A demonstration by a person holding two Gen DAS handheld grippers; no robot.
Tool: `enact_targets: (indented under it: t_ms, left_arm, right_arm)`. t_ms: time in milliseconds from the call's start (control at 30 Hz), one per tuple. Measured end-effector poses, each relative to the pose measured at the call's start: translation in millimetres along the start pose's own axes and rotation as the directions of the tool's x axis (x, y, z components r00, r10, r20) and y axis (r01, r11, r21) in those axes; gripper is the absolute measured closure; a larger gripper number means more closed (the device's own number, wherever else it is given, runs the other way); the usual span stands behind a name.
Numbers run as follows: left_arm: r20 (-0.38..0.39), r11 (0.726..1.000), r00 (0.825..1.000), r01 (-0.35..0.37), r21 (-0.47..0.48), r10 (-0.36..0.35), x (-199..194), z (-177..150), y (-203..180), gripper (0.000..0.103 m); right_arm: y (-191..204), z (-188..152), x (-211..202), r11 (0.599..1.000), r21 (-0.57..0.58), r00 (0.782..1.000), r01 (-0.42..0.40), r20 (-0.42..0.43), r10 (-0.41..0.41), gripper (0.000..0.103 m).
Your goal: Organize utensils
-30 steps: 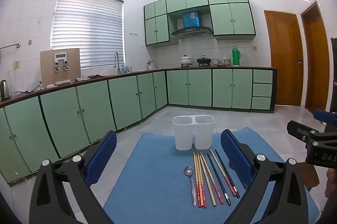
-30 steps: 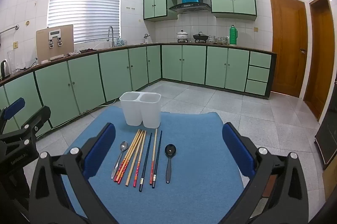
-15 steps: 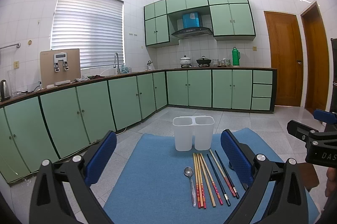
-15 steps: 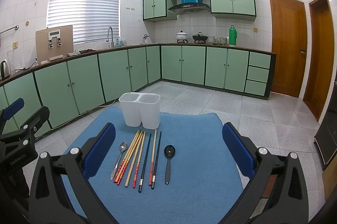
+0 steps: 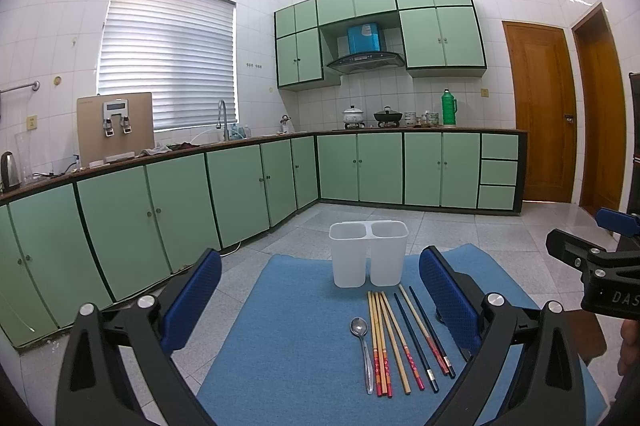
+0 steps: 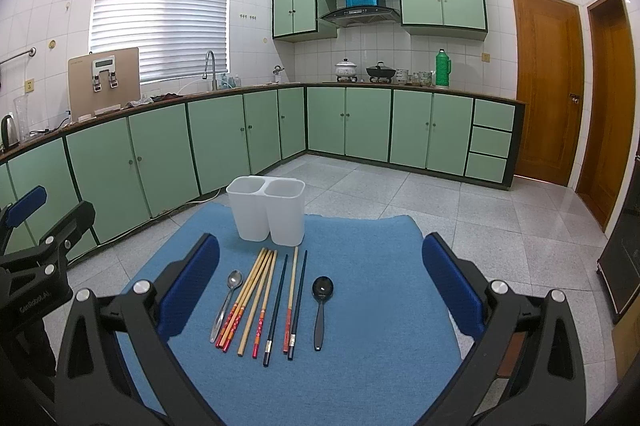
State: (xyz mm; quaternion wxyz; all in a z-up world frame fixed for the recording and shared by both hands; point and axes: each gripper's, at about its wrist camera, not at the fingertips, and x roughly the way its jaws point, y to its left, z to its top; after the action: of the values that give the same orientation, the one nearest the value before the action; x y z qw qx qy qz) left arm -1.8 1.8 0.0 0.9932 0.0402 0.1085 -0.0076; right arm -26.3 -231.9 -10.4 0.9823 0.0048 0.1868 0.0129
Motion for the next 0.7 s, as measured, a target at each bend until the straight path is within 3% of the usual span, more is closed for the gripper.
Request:
enact_targets:
  t_ms: [700]
  left_arm:
    - [-0.001,1.0,1.0,-0.002,-0.002,0.002,1.0,0.8,1.6,0.006]
  right_arm:
    - [0.3,-0.3,-0.8,1.0,0.0,1.0,0.001,0.001,-0.001,0.005]
